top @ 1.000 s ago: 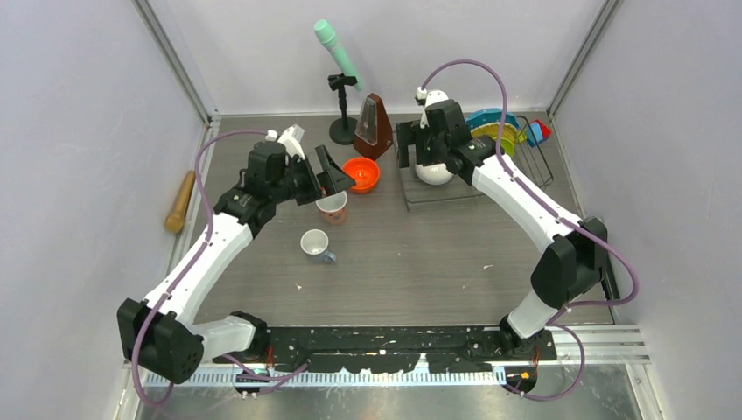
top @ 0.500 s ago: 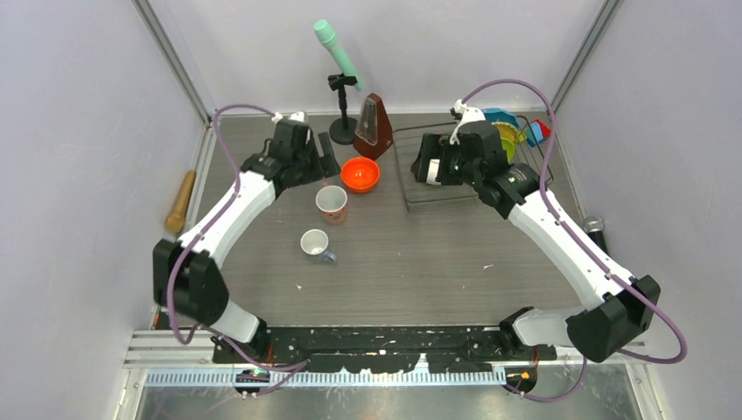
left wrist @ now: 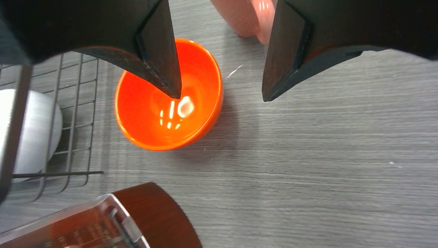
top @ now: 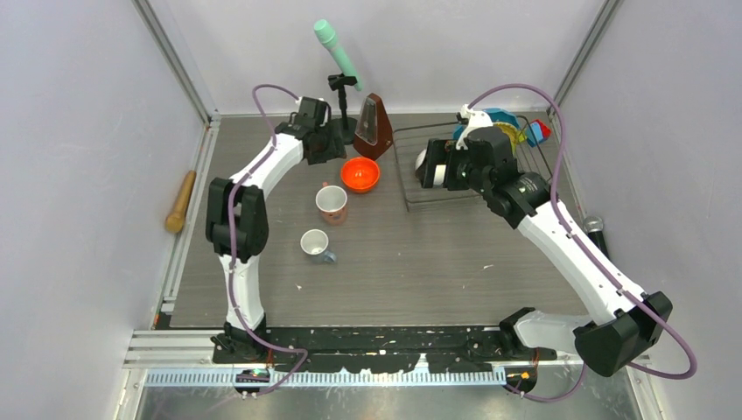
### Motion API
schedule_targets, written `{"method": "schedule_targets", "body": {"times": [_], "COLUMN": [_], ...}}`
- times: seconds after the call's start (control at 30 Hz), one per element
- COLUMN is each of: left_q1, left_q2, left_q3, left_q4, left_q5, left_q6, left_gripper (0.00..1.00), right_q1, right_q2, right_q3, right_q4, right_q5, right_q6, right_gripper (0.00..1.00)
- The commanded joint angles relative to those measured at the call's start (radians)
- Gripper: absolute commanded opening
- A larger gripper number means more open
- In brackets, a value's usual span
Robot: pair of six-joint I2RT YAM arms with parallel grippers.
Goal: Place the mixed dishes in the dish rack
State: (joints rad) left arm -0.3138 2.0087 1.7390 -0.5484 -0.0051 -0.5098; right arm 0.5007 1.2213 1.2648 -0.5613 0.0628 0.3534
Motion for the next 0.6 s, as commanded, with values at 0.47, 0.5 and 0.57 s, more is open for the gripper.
{"method": "schedule_targets", "body": {"times": [0.47, 0.5, 0.57], "left_q1": [0.007, 0.009, 0.026], "left_q2": [0.152, 0.148, 0.11], "left_q3": [0.034, 0.046, 0.045], "left_q4": [0.041, 0.02, 0.001], "left_q5": [0.154, 0.145, 0.141], "left_q6": [-0.008, -0.002, 0.001], "left_gripper": [0.0, 0.0, 0.0], "right_q1": [-0.004, -0.005, -0.004], "right_q2": [-0.014, -0.011, -0.001], "right_q3": [-0.021, -0.023, -0.022], "right_q4": [0.054, 0.053, 0.042], "right_q5": [0.0, -0.003, 0.002], "right_q6": [-0.004, -0.001, 0.002], "right_gripper": [1.0, 1.0, 1.0]}}
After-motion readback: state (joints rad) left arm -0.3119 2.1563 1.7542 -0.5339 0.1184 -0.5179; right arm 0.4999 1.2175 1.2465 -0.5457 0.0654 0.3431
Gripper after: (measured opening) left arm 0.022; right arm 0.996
